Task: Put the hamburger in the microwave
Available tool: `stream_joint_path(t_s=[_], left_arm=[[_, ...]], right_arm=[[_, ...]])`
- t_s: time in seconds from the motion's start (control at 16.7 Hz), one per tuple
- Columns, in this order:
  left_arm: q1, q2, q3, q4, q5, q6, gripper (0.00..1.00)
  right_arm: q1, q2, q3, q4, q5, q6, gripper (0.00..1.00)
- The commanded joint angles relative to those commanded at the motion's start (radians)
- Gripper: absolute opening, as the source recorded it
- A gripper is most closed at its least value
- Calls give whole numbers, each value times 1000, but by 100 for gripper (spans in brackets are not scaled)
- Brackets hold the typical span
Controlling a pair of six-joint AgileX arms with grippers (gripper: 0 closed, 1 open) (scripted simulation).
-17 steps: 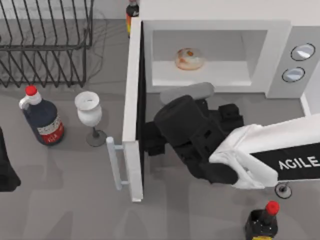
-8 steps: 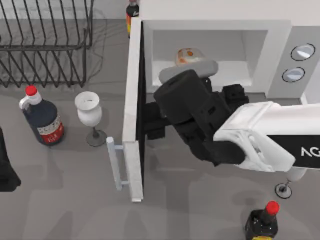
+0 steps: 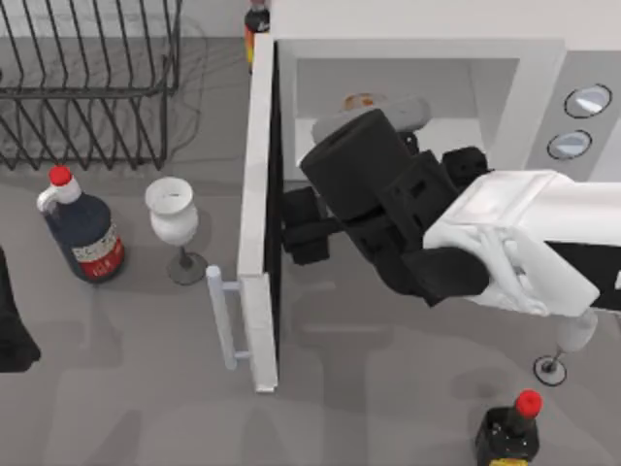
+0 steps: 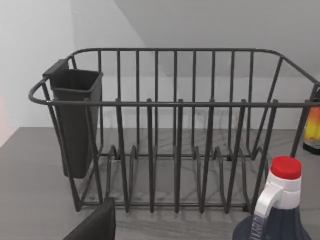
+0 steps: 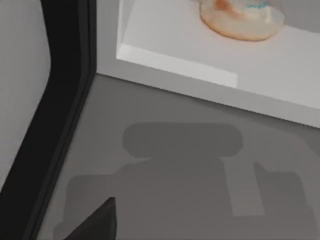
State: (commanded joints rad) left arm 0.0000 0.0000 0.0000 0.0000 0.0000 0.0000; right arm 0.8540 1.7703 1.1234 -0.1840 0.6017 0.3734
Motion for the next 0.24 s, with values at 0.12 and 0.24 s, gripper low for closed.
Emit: stream_joint_path(t_s=[0.12, 0.24], left_arm=[[0, 0, 0, 0, 0, 0, 100], [0, 0, 0, 0, 0, 0, 100]], right_arm=[[0, -5, 4, -19, -1, 0, 100], [0, -6, 5, -24, -1, 0, 100]])
